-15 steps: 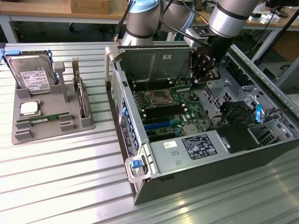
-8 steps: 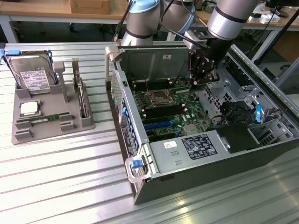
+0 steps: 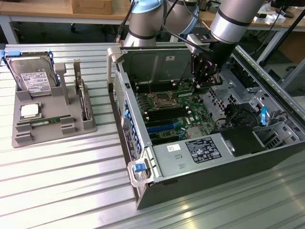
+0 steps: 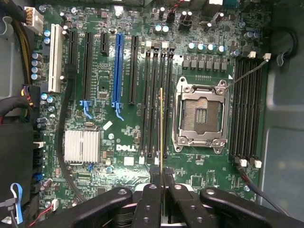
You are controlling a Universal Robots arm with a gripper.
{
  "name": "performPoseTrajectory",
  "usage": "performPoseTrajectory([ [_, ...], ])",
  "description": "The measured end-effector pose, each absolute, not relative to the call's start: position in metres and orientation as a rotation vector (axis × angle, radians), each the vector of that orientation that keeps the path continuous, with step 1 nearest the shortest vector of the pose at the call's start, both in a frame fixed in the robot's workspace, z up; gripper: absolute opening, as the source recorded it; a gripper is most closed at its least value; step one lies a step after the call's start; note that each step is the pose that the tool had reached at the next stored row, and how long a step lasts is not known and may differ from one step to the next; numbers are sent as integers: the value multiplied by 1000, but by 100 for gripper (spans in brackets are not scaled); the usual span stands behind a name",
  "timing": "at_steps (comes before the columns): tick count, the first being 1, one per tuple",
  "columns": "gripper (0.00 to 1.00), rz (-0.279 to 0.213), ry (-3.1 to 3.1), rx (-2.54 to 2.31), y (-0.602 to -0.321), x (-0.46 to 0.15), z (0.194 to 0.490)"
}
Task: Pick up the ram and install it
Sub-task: 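Insert the ram into the slot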
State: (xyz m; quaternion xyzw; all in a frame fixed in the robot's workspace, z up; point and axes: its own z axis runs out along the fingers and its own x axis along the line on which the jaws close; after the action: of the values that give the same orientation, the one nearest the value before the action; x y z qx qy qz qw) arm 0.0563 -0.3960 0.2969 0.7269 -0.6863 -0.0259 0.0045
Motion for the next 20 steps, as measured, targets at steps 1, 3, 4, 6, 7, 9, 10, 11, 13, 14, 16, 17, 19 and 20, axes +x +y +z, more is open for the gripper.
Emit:
performPoseTrajectory([
  [1, 12, -81, -2150, 2277, -396, 56, 296],
  [3, 12, -81, -2150, 2277, -396, 55, 295],
  [4, 12, -81, -2150, 2277, -396, 53, 294],
  [6, 12, -81, -2150, 2277, -396, 47, 293],
  [7, 12, -81, -2150, 2277, -396, 46, 292],
  [9, 12, -81, -2150, 2277, -396, 40, 291],
  [10, 12, -81, -2150, 2277, -396, 37, 290],
  [11, 12, -81, -2150, 2277, -396, 33, 288],
  [13, 12, -80, -2149, 2277, -399, 29, 286],
  [14, 12, -81, -2149, 2277, -402, 28, 284],
  [16, 12, -81, -2150, 2277, -405, 25, 281],
  [17, 12, -80, -2150, 2276, -406, 24, 280],
  [19, 12, -79, -2152, 2273, -407, 22, 276],
  [20, 12, -79, -2152, 2272, -407, 21, 273],
])
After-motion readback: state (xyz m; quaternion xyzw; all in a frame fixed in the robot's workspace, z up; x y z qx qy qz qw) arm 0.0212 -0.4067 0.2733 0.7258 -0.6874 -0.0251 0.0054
